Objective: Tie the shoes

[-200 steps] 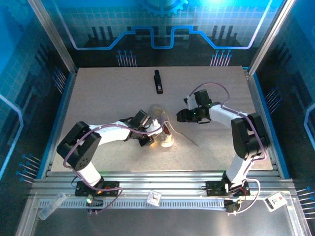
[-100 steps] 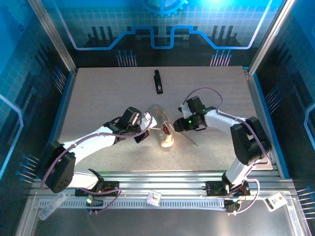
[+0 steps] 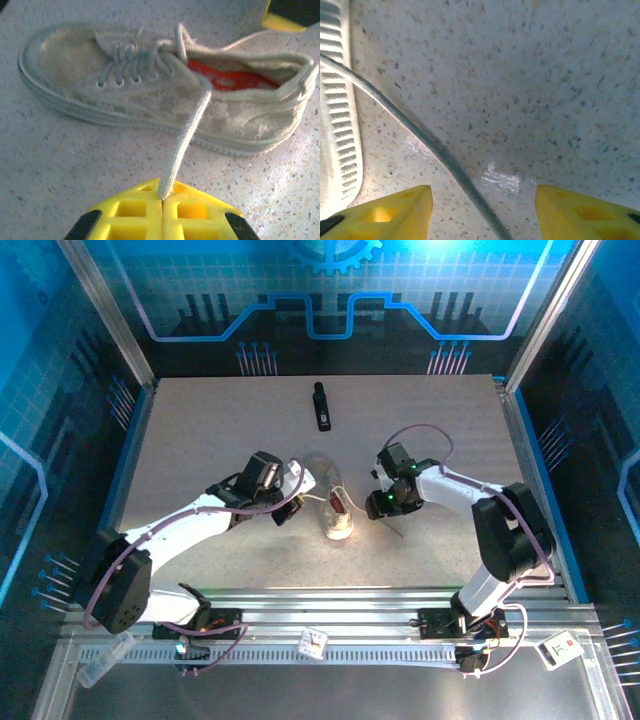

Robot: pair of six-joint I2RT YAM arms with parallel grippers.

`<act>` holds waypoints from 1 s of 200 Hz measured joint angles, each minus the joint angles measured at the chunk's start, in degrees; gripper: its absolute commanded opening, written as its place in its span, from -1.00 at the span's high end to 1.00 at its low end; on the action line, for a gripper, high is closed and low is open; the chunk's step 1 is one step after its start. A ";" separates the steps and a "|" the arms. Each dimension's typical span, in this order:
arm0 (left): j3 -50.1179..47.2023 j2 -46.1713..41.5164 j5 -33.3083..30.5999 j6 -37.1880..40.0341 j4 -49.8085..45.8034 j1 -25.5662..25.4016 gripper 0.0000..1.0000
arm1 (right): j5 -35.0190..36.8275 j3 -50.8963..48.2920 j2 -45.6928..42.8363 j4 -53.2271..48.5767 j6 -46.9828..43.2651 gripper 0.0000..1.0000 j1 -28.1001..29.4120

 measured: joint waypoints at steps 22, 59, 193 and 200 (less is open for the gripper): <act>5.49 3.50 0.76 3.61 -0.15 0.00 0.96 | 0.22 0.00 1.68 -1.09 0.50 -0.15 0.96; 12.98 10.51 0.81 6.58 -0.70 0.09 0.97 | 3.17 0.72 2.73 -1.97 1.38 0.47 1.31; 23.43 21.49 6.16 12.00 0.48 3.43 0.82 | 2.78 -2.67 -11.89 4.20 2.80 1.00 1.38; 24.76 22.71 6.27 13.62 0.87 3.43 0.81 | 2.38 -2.71 -11.76 4.35 2.82 1.00 1.38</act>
